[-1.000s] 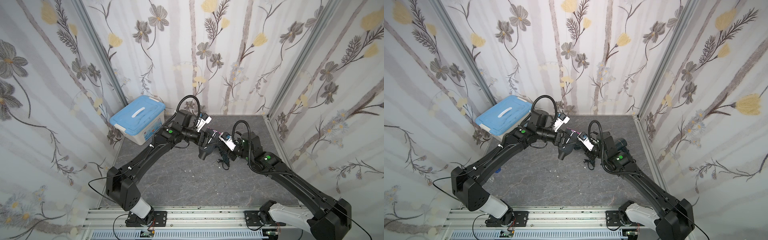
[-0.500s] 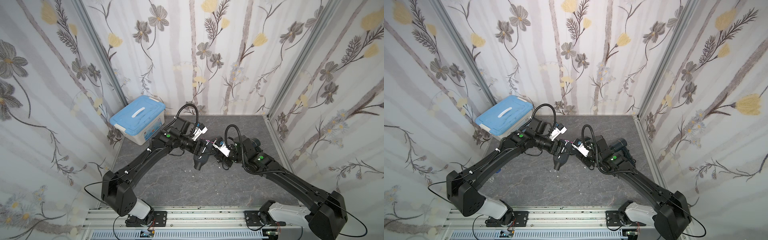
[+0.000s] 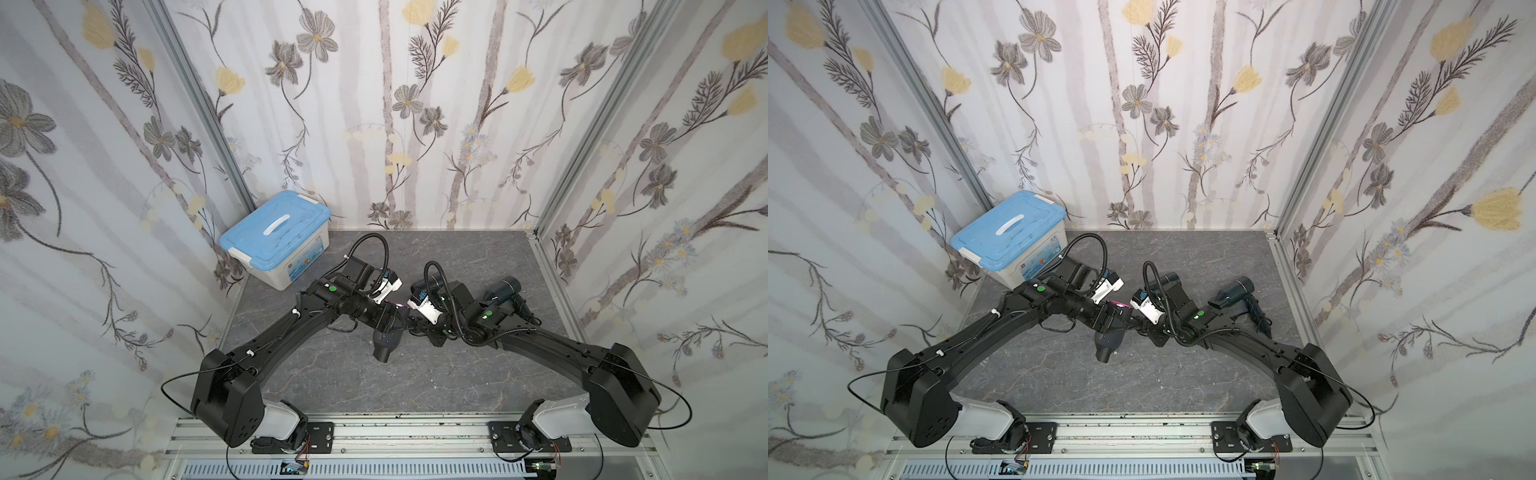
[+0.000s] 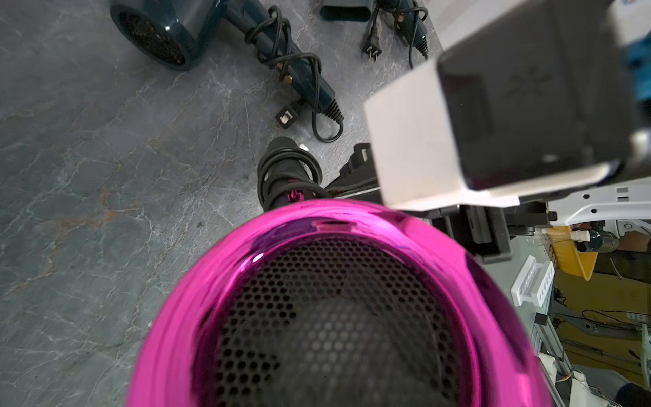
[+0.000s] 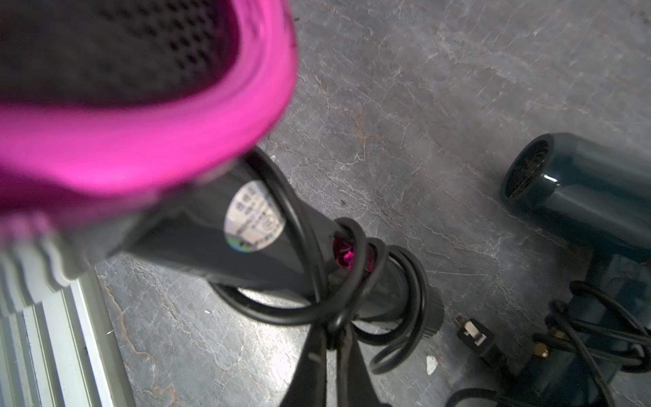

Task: Wrap the cord around the hair dryer
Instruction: Place the hair dryer at the center of the board.

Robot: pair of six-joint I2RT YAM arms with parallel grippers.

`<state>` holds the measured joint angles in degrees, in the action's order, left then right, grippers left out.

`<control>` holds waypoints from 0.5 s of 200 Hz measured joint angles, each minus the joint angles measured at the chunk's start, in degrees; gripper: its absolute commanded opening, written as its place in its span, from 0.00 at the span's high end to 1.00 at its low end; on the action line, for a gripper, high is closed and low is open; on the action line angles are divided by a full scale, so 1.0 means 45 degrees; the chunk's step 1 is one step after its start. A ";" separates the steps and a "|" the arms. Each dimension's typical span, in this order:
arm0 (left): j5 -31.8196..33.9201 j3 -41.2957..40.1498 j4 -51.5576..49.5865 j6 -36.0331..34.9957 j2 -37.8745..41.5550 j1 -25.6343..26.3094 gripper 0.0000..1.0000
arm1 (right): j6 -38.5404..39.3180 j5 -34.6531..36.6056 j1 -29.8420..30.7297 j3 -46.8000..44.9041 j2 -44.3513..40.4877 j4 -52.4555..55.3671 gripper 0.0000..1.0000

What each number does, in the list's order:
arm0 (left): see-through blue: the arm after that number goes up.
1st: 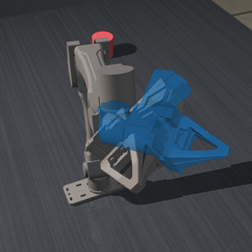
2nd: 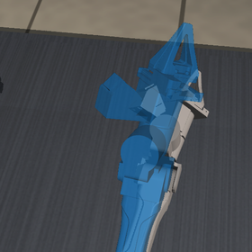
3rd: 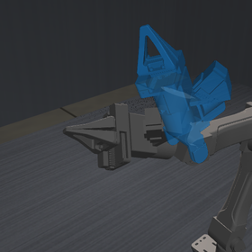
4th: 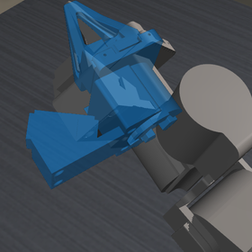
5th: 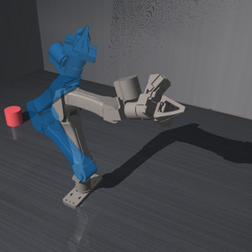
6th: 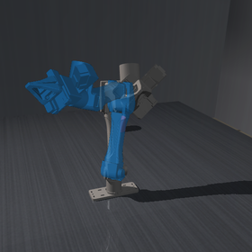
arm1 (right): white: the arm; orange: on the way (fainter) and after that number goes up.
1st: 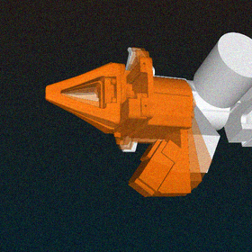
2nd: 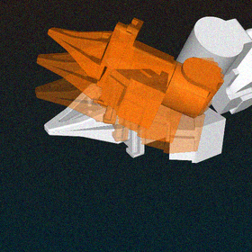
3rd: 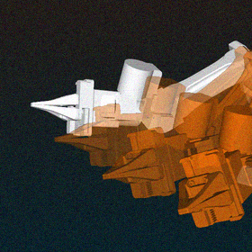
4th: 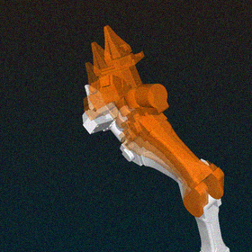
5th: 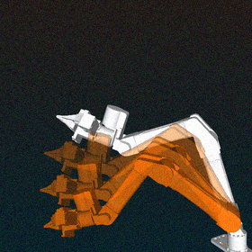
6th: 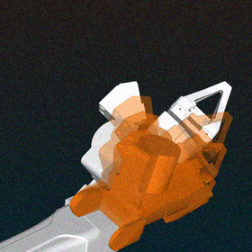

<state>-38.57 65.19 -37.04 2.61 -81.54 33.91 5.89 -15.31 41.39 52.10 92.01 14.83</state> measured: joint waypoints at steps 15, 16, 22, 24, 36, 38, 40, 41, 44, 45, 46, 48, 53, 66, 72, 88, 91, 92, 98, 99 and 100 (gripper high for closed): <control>0.0034 -0.0253 -0.0117 0.0034 -0.0233 -0.0019 0.38 | 0.0039 -0.0228 0.0000 0.0330 0.0811 0.0058 1.00; 0.0034 -0.0262 -0.0121 0.0034 -0.0243 -0.0019 0.38 | 0.0044 -0.0233 0.0000 0.0355 0.0845 0.0068 1.00; 0.0029 -0.0311 -0.0209 0.0019 -0.0316 -0.0024 0.38 | 0.0063 -0.0316 0.0000 0.0525 0.1078 0.0194 1.00; 0.0029 -0.0325 -0.0233 0.0010 -0.0335 -0.0029 0.38 | 0.0092 -0.0325 0.0000 0.0593 0.1156 0.0257 1.00; -0.0044 -0.0379 -0.0296 -0.0019 -0.0423 -0.0068 0.38 | 0.0165 -0.0408 0.0000 0.0981 0.1574 0.0665 1.00; -0.0049 -0.0384 -0.0316 -0.0024 -0.0432 -0.0068 0.38 | 0.0194 -0.0413 0.0000 0.1054 0.1637 0.0753 1.00; -0.0049 -0.0389 -0.0340 -0.0039 -0.0442 -0.0068 0.38 | 0.0228 -0.0418 0.0000 0.1122 0.1695 0.0835 1.00; -0.0049 -0.0393 -0.0359 -0.0049 -0.0447 -0.0073 0.38 | 0.0238 -0.0423 0.0000 0.1146 0.1715 0.0860 1.00; -0.0049 -0.0398 -0.0393 -0.0073 -0.0461 -0.0073 0.38 | 0.0253 -0.0437 0.0000 0.1248 0.1792 0.0981 1.00; -0.0049 -0.0398 -0.0408 -0.0092 -0.0466 -0.0073 0.38 | 0.0257 -0.0457 0.0000 0.1302 0.1831 0.1064 1.00; -0.0049 -0.0398 -0.0418 -0.0107 -0.0466 -0.0073 0.38 | 0.0262 -0.0461 0.0000 0.1326 0.1851 0.1098 1.00; -0.0039 -0.0398 -0.0442 -0.0141 -0.0476 -0.0073 0.38 | 0.0287 -0.0481 -0.0005 0.1399 0.1904 0.1171 1.00; -0.0019 -0.0398 -0.0481 -0.0228 -0.0500 -0.0073 0.38 | 0.0340 -0.0515 -0.0005 0.1598 0.2055 0.1413 1.00; 0.0010 -0.0369 -0.0602 -0.0505 -0.0588 -0.0087 0.38 | 0.0442 -0.0568 -0.0010 0.2030 0.2351 0.1957 0.95; 0.0034 -0.0335 -0.0670 -0.0602 -0.0631 -0.0092 0.38 | 0.0491 -0.0578 -0.0010 0.2205 0.2501 0.2200 0.91; 0.0039 -0.0243 -0.0767 -0.0826 -0.0801 -0.0097 0.39 | 0.0627 -0.0573 -0.0005 0.2560 0.2900 0.2759 0.77; 0.0039 -0.0223 -0.0695 -0.0821 -0.0835 -0.0097 0.39 | 0.0656 -0.0544 0.0005 0.2594 0.3011 0.2812 0.75; 0.0044 -0.0214 -0.0651 -0.0821 -0.0860 -0.0097 0.40 | 0.0665 -0.0544 0.0010 0.2599 0.3036 0.2812 0.74; 0.0078 -0.0180 -0.0525 -0.0884 -0.0981 -0.0083 0.40 | 0.0617 -0.0476 0.0024 0.2647 0.3283 0.2827 0.71; 0.0068 -0.0180 -0.0481 -0.0918 -0.1010 -0.0083 0.40 | 0.0607 -0.0481 0.0024 0.2647 0.3347 0.2822 0.71; 0.0058 -0.0180 -0.0466 -0.0933 -0.1025 -0.0083 0.40 | 0.0602 -0.0481 0.0024 0.2647 0.3376 0.2822 0.71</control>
<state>-38.30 64.38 -39.13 -1.58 -86.15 33.54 8.60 -17.47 41.50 64.01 107.20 27.53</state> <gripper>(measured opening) 0.754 0.242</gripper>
